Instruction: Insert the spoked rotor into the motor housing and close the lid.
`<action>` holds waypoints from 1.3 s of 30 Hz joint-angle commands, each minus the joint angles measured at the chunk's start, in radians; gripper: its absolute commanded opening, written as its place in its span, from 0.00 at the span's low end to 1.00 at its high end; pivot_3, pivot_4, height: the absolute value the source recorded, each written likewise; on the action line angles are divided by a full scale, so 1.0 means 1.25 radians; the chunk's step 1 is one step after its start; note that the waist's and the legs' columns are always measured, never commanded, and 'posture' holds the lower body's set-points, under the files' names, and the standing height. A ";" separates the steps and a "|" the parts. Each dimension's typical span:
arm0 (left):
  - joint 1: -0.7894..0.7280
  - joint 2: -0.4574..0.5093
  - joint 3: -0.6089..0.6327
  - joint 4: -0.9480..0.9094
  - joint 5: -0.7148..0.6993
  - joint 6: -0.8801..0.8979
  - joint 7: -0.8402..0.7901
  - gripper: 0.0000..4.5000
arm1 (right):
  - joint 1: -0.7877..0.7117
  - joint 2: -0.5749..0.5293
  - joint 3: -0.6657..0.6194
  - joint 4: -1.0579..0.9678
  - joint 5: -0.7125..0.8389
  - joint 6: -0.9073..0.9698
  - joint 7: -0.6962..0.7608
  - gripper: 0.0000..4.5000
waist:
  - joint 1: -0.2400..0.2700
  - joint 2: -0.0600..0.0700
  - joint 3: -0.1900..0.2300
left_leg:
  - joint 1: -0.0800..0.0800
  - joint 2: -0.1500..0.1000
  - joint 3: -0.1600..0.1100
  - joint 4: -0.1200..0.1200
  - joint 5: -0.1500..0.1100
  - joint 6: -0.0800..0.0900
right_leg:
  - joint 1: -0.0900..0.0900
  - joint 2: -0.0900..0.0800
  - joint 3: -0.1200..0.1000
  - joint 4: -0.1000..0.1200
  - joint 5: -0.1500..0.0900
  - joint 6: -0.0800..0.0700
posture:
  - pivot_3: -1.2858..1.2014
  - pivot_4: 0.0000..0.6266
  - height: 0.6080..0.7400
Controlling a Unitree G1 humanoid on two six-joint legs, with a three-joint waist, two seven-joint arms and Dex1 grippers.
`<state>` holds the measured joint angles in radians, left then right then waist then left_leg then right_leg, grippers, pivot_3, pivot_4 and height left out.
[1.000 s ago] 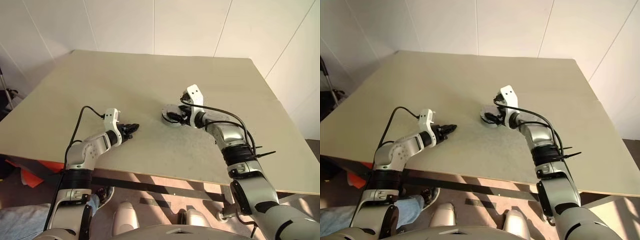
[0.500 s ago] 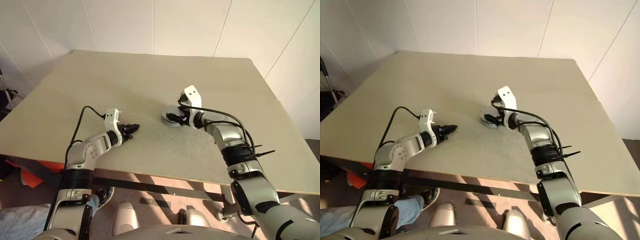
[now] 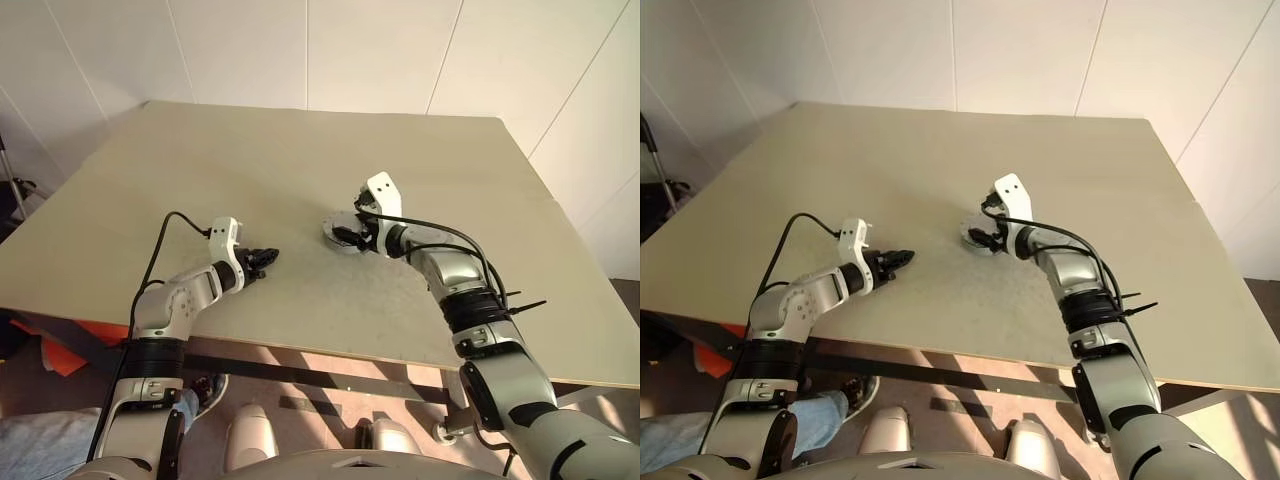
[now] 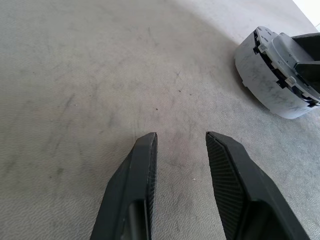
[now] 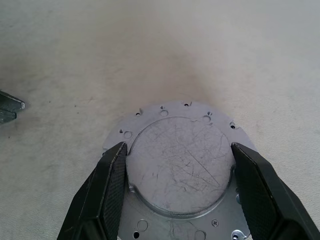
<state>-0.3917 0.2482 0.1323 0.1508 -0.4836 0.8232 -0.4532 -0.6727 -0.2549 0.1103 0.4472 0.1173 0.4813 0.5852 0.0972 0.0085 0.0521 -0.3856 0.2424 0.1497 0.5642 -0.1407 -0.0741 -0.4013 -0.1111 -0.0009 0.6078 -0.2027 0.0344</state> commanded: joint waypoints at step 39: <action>-0.069 -0.074 0.070 -0.005 -0.062 0.017 0.060 0.36 | -0.005 -0.011 0.032 0.063 -0.062 0.026 0.006 0.71 | 0.001 -0.001 -0.001 | 0.002 0.000 0.000 0.000 0.000 0.000 | 0.003 0.000 0.000 0.000 0.000 0.000 | 0.52 0.00 1.00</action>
<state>-0.4292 0.1686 0.1867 0.1524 -0.5302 0.8427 -0.4065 -0.6932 -0.2602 0.1383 0.4819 0.0548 0.4661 0.5946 0.0987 0.0074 0.0511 -0.3835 0.2422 0.1496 0.5643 -0.1407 -0.0741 -0.3977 -0.1114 -0.0009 0.6074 -0.2027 0.0344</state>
